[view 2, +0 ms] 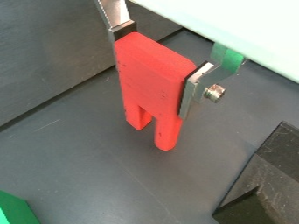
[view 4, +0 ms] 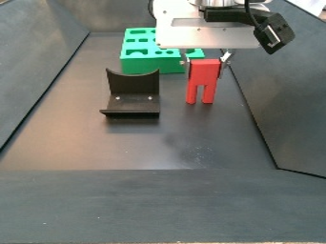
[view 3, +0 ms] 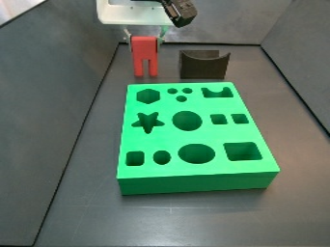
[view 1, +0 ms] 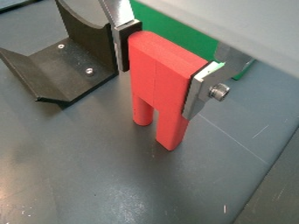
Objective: Pick up the square-circle object. Move up. Rotate the square-circle object. Move to above the board. Insert the square-circle object.
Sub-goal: Rotate the square-circle object.
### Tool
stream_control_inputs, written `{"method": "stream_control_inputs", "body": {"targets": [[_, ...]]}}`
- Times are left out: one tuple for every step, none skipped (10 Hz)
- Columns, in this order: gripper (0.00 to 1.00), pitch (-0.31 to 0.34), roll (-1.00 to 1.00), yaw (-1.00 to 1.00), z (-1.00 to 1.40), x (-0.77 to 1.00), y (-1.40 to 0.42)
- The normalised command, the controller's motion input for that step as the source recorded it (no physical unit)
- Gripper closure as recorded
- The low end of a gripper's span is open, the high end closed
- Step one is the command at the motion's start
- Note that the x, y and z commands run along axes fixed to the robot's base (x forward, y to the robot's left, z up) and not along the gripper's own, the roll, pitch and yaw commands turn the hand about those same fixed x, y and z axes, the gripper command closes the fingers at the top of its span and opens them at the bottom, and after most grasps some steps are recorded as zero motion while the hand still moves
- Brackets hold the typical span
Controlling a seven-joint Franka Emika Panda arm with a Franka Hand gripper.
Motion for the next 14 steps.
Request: {"method": "stream_control_inputs", "body": {"targets": [[1.0, -0.033, -0.24, -0.04, -0.27, 0.01, 0.01], [0.0, -0.033, -0.04, -0.04, 0.0, 0.0, 0.0], [0.0, -0.034, -0.04, -0.03, 1.0, 0.0, 0.0], [0.0, -0.017, -0.04, -0.03, 1.0, -0.02, 0.0], [0.0, 0.013, -0.04, -0.03, 0.93, -0.04, 0.0], [0.0, 0.031, -0.04, -0.03, 0.79, -0.03, 0.01], [0.0, 0.048, -0.03, -0.03, 0.57, -0.02, 0.01], [0.0, 0.054, -0.02, -0.03, 0.4, -0.01, 0.02], [0.0, 0.061, -0.02, -0.03, 0.22, -0.01, 0.01], [0.0, 0.005, 0.0, 1.0, 0.0, 0.0, 0.08], [0.0, 0.005, 0.0, 1.0, -0.07, 0.01, 0.07], [0.0, 0.004, 0.0, 1.0, -0.05, 0.02, 0.03], [0.0, 0.004, 0.0, 1.0, -0.04, 0.03, 0.02], [0.0, 0.004, 0.0, 1.0, -0.04, 0.03, 0.01]]}}
